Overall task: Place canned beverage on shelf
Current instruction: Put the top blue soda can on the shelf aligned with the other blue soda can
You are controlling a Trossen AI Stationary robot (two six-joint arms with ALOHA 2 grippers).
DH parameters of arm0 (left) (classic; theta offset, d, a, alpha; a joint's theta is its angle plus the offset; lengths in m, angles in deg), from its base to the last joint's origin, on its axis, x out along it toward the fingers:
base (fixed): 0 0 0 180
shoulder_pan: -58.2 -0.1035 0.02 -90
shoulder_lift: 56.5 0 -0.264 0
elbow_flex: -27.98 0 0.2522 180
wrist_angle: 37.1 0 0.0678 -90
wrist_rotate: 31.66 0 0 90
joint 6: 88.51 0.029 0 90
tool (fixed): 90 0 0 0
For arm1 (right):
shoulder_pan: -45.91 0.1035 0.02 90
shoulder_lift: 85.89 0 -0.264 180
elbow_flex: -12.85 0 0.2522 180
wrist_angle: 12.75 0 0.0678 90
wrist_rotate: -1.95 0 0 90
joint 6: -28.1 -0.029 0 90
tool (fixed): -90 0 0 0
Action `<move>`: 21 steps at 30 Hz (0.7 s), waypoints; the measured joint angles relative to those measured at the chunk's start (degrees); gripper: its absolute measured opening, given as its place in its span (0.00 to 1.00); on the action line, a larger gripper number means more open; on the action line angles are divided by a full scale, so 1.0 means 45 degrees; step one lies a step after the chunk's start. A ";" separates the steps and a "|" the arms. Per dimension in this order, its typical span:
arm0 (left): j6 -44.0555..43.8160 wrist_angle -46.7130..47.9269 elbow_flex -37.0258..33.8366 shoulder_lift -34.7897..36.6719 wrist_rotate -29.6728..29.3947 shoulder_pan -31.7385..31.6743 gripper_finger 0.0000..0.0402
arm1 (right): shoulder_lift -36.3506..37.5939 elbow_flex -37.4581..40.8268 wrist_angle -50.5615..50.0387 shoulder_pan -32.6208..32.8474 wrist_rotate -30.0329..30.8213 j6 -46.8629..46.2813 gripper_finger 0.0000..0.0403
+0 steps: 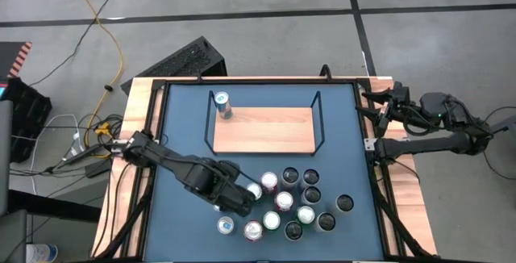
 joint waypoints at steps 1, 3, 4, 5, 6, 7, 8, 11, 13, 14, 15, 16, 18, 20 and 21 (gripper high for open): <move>0.0083 0.0025 0.0003 -0.0170 0.0105 -0.0004 0.71 | 0.0004 0.0000 0.0005 0.0000 0.0000 -0.0004 0.65; 0.0190 0.0132 -0.0021 -0.0352 0.0096 0.0010 0.74 | 0.0000 0.0000 -0.0002 0.0000 -0.0004 0.0000 0.65; 0.0286 0.0101 -0.0016 -0.0494 0.0035 0.0010 0.75 | 0.0004 0.0000 -0.0005 0.0000 -0.0004 0.0002 0.65; 0.0307 0.0074 -0.0016 -0.0530 -0.0017 -0.0002 0.75 | 0.0005 0.0000 0.0017 0.0000 -0.0001 0.0000 0.65; 0.0377 0.0106 -0.0016 -0.0544 -0.0068 -0.0002 0.76 | 0.0002 0.0000 0.0009 0.0000 -0.0004 0.0003 0.65; 0.0458 0.0238 -0.0016 -0.0550 -0.0204 0.0032 0.76 | 0.0000 0.0000 -0.0004 0.0000 -0.0004 0.0005 0.65; 0.0464 0.0338 -0.0016 -0.0578 -0.0278 0.0065 0.76 | 0.0005 0.0000 0.0007 0.0003 -0.0003 0.0000 0.65; 0.0146 0.0288 -0.0012 -0.0627 -0.0216 0.0084 0.76 | 0.0005 0.0000 -0.0004 0.0005 -0.0004 0.0005 0.65; -0.0055 0.0317 -0.0016 -0.0652 -0.0088 0.0130 0.76 | 0.0005 0.0000 -0.0002 0.0002 -0.0004 0.0009 0.65; -0.0108 0.0307 -0.0013 -0.0652 -0.0094 0.0150 0.76 | 0.0005 0.0000 -0.0001 0.0001 -0.0004 0.0040 0.65; -0.0163 0.0316 -0.0012 -0.0645 -0.0090 0.0151 0.76 | 0.0005 0.0000 0.0000 0.0003 -0.0004 0.0048 0.65; -0.0248 0.0326 -0.0012 -0.0608 -0.0095 0.0164 0.76 | 0.0005 0.0000 0.0000 0.0002 -0.0004 0.0049 0.65; -0.0412 0.0299 -0.0012 -0.0525 -0.0106 0.0226 0.76 | 0.0005 0.0000 -0.0001 0.0005 -0.0004 0.0064 0.65; -0.0489 0.0319 -0.0026 -0.0415 -0.0176 0.0244 0.76 | 0.0005 0.0000 -0.0004 0.0005 -0.0004 0.0204 0.65; -0.0491 0.0286 -0.0182 -0.0328 -0.0220 0.0248 0.76 | 0.0005 0.0000 -0.0004 0.0005 -0.0004 0.0239 0.65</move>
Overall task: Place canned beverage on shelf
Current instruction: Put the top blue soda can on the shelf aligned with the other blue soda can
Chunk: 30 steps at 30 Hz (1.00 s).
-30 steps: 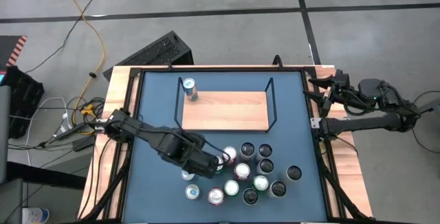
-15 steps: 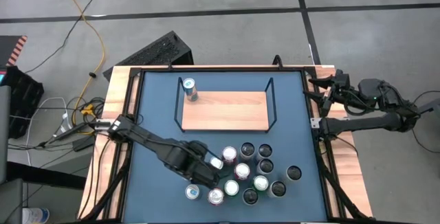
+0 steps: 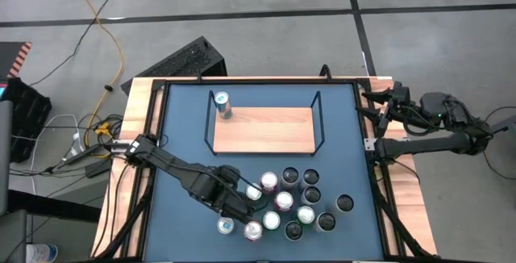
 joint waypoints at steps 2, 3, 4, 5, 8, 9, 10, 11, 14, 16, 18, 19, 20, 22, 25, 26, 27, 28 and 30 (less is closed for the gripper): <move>-0.0224 -0.0137 -0.0700 0.0330 -0.0123 0.0085 0.76 | 0.0000 0.0000 0.0000 -0.0005 0.0000 0.0028 0.65; -0.0410 -0.0511 -0.1275 0.0606 -0.0147 0.0105 0.76 | 0.0000 0.0000 0.0005 -0.0005 0.0000 0.0092 0.65; -0.0596 -0.1137 -0.1940 0.0962 -0.0193 0.0153 0.76 | 0.0000 0.0000 0.0003 0.0000 0.0000 0.0103 0.65; -0.0767 -0.1938 -0.2714 0.1436 -0.0269 0.0205 0.75 | 0.0000 0.0000 -0.0003 -0.0005 0.0000 0.0106 0.65; -0.1535 -0.4361 -0.5532 0.3042 -0.0318 0.0328 0.74 | 0.0000 0.0000 0.0000 0.0000 0.0000 0.0097 0.65; -0.1800 -0.5095 -0.6356 0.3513 -0.0317 0.0364 0.73 | 0.0000 0.0000 0.0000 -0.0001 0.0000 0.0096 0.65; -0.2027 -0.5931 -0.7244 0.3958 -0.0327 0.0406 0.73 | 0.0000 0.0000 0.0002 0.0000 0.0000 0.0087 0.65; -0.2197 -0.6570 -0.7986 0.4363 -0.0312 0.0416 0.72 | 0.0000 0.0000 0.0005 -0.0002 0.0002 0.0006 0.65; -0.2365 -0.7851 -0.9615 0.5144 0.0184 0.0395 0.70 | 0.0000 0.0000 0.0011 0.0000 0.0000 -0.0099 0.65; -0.2334 -0.8323 -1.0140 0.5236 0.0609 0.0351 0.69 | 0.0000 0.0000 0.0012 -0.0002 0.0000 -0.0103 0.65; -0.2015 -0.8287 -1.0243 0.5231 0.0921 0.0323 0.69 | 0.0000 0.0000 0.0015 0.0000 0.0000 -0.0112 0.65; -0.1854 -0.8237 -1.0239 0.5202 0.0967 0.0298 0.69 | 0.0000 0.0000 0.0014 -0.0001 0.0004 -0.0117 0.65; -0.1749 -0.8238 -1.0239 0.5189 0.1047 0.0239 0.69 | 0.0000 0.0000 0.0018 -0.0002 0.0002 -0.0132 0.65; -0.1464 -0.8241 -1.0229 0.5185 0.1027 0.0111 0.69 | 0.0000 0.0000 0.0019 -0.0005 0.0005 -0.0193 0.65; -0.1202 -0.7904 -1.0040 0.5152 0.1081 -0.0059 0.69 | 0.0000 0.0000 0.0019 0.0000 0.0005 -0.0346 0.65; -0.1168 -0.7671 -0.9973 0.5149 0.1024 -0.0064 0.69 | 0.0000 0.0000 0.0019 -0.0005 0.0005 -0.0364 0.65; -0.1168 -0.7429 -0.9923 0.5143 0.0974 -0.0065 0.69 | 0.0000 0.0000 0.0015 -0.0001 0.0005 -0.0380 0.65; -0.1164 -0.7204 -0.9889 0.5135 0.0977 -0.0065 0.69 | 0.0000 0.0000 0.0019 -0.0003 0.0005 -0.0380 0.65; -0.1116 -0.6799 -0.9787 0.5112 0.0981 -0.0116 0.69 | 0.0000 0.0000 0.0019 -0.0005 0.0005 -0.0380 0.65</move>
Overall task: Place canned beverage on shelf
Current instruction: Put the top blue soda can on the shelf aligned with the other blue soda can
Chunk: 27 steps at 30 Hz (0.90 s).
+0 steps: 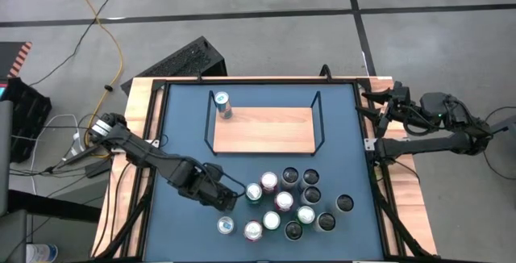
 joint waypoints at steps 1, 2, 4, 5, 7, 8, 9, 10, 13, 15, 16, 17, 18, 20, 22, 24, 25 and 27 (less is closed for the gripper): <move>0.0004 0.0156 0.0125 -0.0005 0.0012 -0.0007 0.69 | 0.0000 0.0000 0.0000 0.0001 0.0005 0.0000 0.65; 0.0083 0.0261 0.0307 -0.0005 -0.0025 -0.0007 0.69 | 0.0000 0.0000 0.0000 0.0001 0.0001 0.0001 0.65; 0.0137 0.0441 0.0697 0.0005 -0.0227 -0.0012 0.69 | 0.0000 0.0000 -0.0005 0.0005 0.0005 0.0005 0.65; 0.0138 0.0518 0.0784 0.0018 -0.0330 -0.0017 0.69 | 0.0000 0.0000 -0.0001 0.0005 0.0005 0.0005 0.65; 0.0120 0.0598 0.0816 0.0016 -0.0483 -0.0017 0.69 | 0.0000 0.0000 -0.0005 0.0000 0.0005 0.0008 0.65; 0.0108 0.0598 0.0816 0.0007 -0.0492 -0.0017 0.69 | 0.0000 0.0000 -0.0005 0.0002 0.0005 0.0007 0.65; 0.0144 0.0598 0.0816 0.0005 -0.0475 -0.0017 0.69 | 0.0000 0.0000 -0.0005 0.0002 0.0010 0.0006 0.65; 0.0236 0.0604 0.0816 0.0004 -0.0410 -0.0017 0.69 | 0.0000 0.0000 -0.0005 0.0001 0.0015 0.0010 0.65; 0.0187 0.0603 0.0831 -0.0223 -0.0135 -0.0017 0.69 | 0.0000 0.0000 -0.0005 0.0000 0.0024 0.0019 0.65; 0.0180 0.0565 0.0816 -0.0425 -0.0024 -0.0017 0.69 | 0.0000 0.0000 -0.0010 0.0004 0.0024 0.0024 0.65; 0.0200 0.0506 0.0816 -0.0473 0.0141 -0.0066 0.69 | 0.0000 0.0000 -0.0010 0.0003 0.0024 0.0024 0.65; 0.0271 0.0438 0.0824 -0.0548 0.0249 -0.0084 0.69 | -0.0002 0.0000 -0.0014 0.0003 0.0024 0.0035 0.65; 0.0359 0.0340 0.0826 -0.0629 0.0344 -0.0093 0.69 | -0.0005 0.0000 -0.0023 0.0003 0.0024 0.0047 0.65; 0.0426 0.0086 0.0821 -0.0695 0.0454 -0.0119 0.69 | 0.0000 0.0000 -0.0011 0.0004 0.0024 0.0044 0.65; 0.0303 0.0066 0.0826 -0.0673 0.0257 -0.0175 0.69 | -0.0004 0.0000 -0.0015 0.0004 0.0024 0.0044 0.65; 0.0194 0.0132 0.0826 -0.0656 0.0106 -0.0221 0.69 | -0.0003 0.0000 -0.0023 0.0003 0.0024 0.0045 0.65; 0.0149 0.0134 0.0826 -0.0662 0.0130 -0.0221 0.69 | -0.0002 0.0000 -0.0017 0.0002 0.0024 0.0044 0.65; 0.0102 0.0109 0.0826 -0.0665 0.0221 -0.0221 0.69 | -0.0002 0.0000 -0.0019 0.0003 0.0024 0.0044 0.65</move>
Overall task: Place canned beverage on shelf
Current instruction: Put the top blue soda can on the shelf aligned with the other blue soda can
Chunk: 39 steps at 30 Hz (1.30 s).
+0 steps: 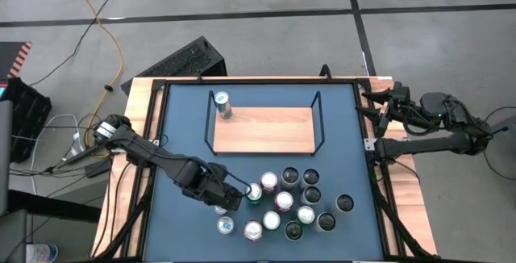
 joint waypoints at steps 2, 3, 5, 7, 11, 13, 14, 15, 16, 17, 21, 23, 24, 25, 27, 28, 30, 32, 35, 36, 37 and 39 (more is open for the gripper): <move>-0.0128 -0.0111 0.0000 0.0000 -0.0026 0.0000 0.69 | 0.0002 0.0000 0.0004 -0.0003 0.0000 -0.0005 0.65; -0.0168 -0.0070 0.0000 0.0000 -0.0066 0.0000 0.69 | -0.0001 0.0000 0.0000 -0.0003 -0.0005 -0.0005 0.65; -0.0214 -0.0057 0.0000 -0.0091 -0.0070 -0.0005 0.69 | 0.0002 0.0000 0.0003 -0.0003 -0.0005 -0.0005 0.65; -0.0256 -0.0218 0.0000 -0.0224 0.0164 -0.0015 0.69 | 0.0002 0.0000 0.0000 0.0000 -0.0005 -0.0005 0.65; -0.0130 -0.0463 0.0175 -0.0665 0.0496 -0.0015 0.69 | -0.0003 0.0000 -0.0010 -0.0002 -0.0010 -0.0005 0.65; -0.0304 -0.0320 0.0234 -0.0685 0.0348 -0.0039 0.69 | 0.0002 0.0000 -0.0009 -0.0003 -0.0010 -0.0005 0.65; -0.0466 -0.0256 0.0246 -0.0687 0.0318 -0.0050 0.69 | -0.0002 0.0000 -0.0036 -0.0003 -0.0010 -0.0005 0.65; -0.0536 -0.0154 0.0243 -0.0723 0.0316 -0.0030 0.69 | -0.0003 0.0000 -0.0041 -0.0001 -0.0015 -0.0005 0.65; -0.0542 -0.0067 0.0218 -0.0775 0.0316 0.0026 0.69 | -0.0003 0.0000 -0.0042 -0.0002 -0.0013 -0.0006 0.65; -0.0544 -0.0082 0.0214 -0.0816 0.0309 0.0054 0.69 | -0.0003 0.0000 -0.0090 -0.0003 -0.0013 -0.0008 0.65; -0.0698 -0.0143 0.0219 -0.0816 0.0205 0.0078 0.69 | -0.0003 0.0000 -0.0486 -0.0003 -0.0015 -0.0010 0.65; -0.0698 -0.0066 0.0219 -0.0816 0.0147 0.0073 0.69 | -0.0003 0.0000 -0.0658 -0.0003 -0.0015 -0.0015 0.65; -0.0690 0.0007 0.0219 -0.0817 0.0157 0.0073 0.69 | -0.0003 0.0000 -0.0703 -0.0003 -0.0015 -0.0019 0.65; -0.0665 0.0044 0.0222 -0.0876 0.0225 0.0064 0.69 | -0.0003 0.0000 -0.0700 -0.0003 -0.0017 -0.0019 0.65; -0.0414 0.0060 0.0233 -0.1004 0.0487 0.0063 0.69 | -0.0003 0.0000 -0.0696 -0.0002 -0.0016 -0.0019 0.65; -0.0240 0.0059 0.0223 -0.1086 0.0579 0.0068 0.69 | -0.0003 0.0000 -0.0695 0.0000 -0.0019 -0.0019 0.65; -0.0122 -0.0135 0.0223 -0.1235 0.0662 -0.0004 0.69 | -0.0003 0.0000 -0.0695 -0.0003 -0.0019 -0.0019 0.65; -0.0015 -0.0177 0.0223 -0.1263 0.0634 -0.0039 0.69 | -0.0003 0.0000 -0.0699 -0.0003 -0.0019 -0.0019 0.65; -0.0037 -0.0114 0.0223 -0.1243 0.0599 -0.0137 0.69 | 0.0000 0.0000 -0.0722 -0.0002 -0.0019 -0.0016 0.65; -0.0034 -0.0062 0.0222 -0.1243 0.0669 -0.0145 0.68 | -0.0001 0.0000 -0.0724 0.0002 -0.0019 -0.0015 0.65; -0.0036 -0.0051 0.0219 -0.1243 0.0737 -0.0166 0.67 | -0.0003 0.0000 -0.0726 -0.0003 -0.0019 -0.0015 0.65; -0.0047 -0.0103 0.0219 -0.1243 0.0797 -0.0194 0.62 | 0.0001 0.0000 -0.0750 0.0000 -0.0019 -0.0014 0.65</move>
